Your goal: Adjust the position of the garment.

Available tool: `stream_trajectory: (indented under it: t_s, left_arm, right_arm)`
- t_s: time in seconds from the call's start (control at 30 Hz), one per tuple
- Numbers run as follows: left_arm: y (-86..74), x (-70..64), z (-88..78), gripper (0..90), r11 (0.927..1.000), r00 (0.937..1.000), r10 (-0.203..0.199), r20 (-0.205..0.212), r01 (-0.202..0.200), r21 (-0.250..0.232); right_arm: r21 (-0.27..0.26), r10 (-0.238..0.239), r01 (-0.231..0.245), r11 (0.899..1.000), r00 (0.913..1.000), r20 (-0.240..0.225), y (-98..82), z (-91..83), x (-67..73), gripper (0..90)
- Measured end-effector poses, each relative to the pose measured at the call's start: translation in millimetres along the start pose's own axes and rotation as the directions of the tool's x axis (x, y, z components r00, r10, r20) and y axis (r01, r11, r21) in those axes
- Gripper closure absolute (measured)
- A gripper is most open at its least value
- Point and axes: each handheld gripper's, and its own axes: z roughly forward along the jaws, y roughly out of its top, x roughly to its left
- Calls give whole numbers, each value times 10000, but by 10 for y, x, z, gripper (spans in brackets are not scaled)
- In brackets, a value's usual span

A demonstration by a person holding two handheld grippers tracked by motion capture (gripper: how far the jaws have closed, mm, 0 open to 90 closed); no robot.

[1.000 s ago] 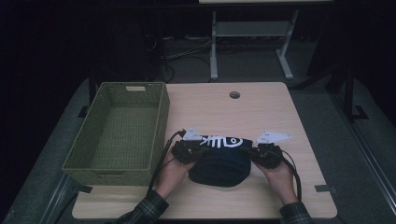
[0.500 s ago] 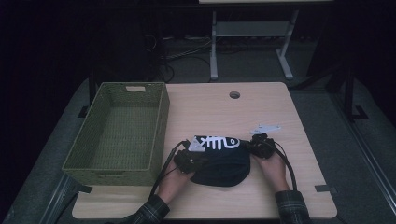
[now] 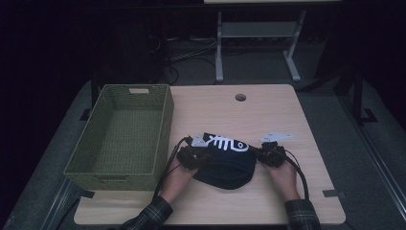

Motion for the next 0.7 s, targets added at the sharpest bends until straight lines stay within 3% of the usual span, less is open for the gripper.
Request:
stream_trajectory:
  t_s: [0.13, 0.17, 0.3, 0.33, 0.4, 0.57, 0.7]
  left_arm:
    - [58, 37, -51, 747, 9993, 9998, -198, -10, 197, -320]
    - [89, 74, -74, 725, 9978, 9993, -373, -22, 371, -549]
    - [118, 148, -92, 595, 9947, 9973, -730, -15, 727, -727]
    - [118, 148, -92, 559, 9947, 9973, -730, -15, 727, -727]
    - [108, 195, -80, 492, 9902, 9938, -1078, 272, 1097, -862]
    - [91, 244, -67, 344, 9807, 9871, -1521, 496, 1569, -1164]
    - [76, 261, -38, 271, 9812, 9868, -1569, 412, 1605, -1070]
  right_arm:
    - [-214, -62, 66, 9997, 9998, 184, -17, -100, -13, 677]
    - [-253, 0, 7, 9997, 9996, 265, -28, -124, -13, 638]
    - [-421, 106, -79, 9991, 9979, 644, -86, -239, -10, 507]
    - [-336, 185, -164, 9993, 9978, 632, -109, -262, -19, 482]
    - [-193, 268, -253, 9995, 9963, 822, -162, -320, -28, 425]
    - [-272, 472, -443, 9986, 9922, 1151, -336, -505, -37, 281]
    - [51, 459, -470, 9989, 9890, 1409, -464, -564, -31, 182]
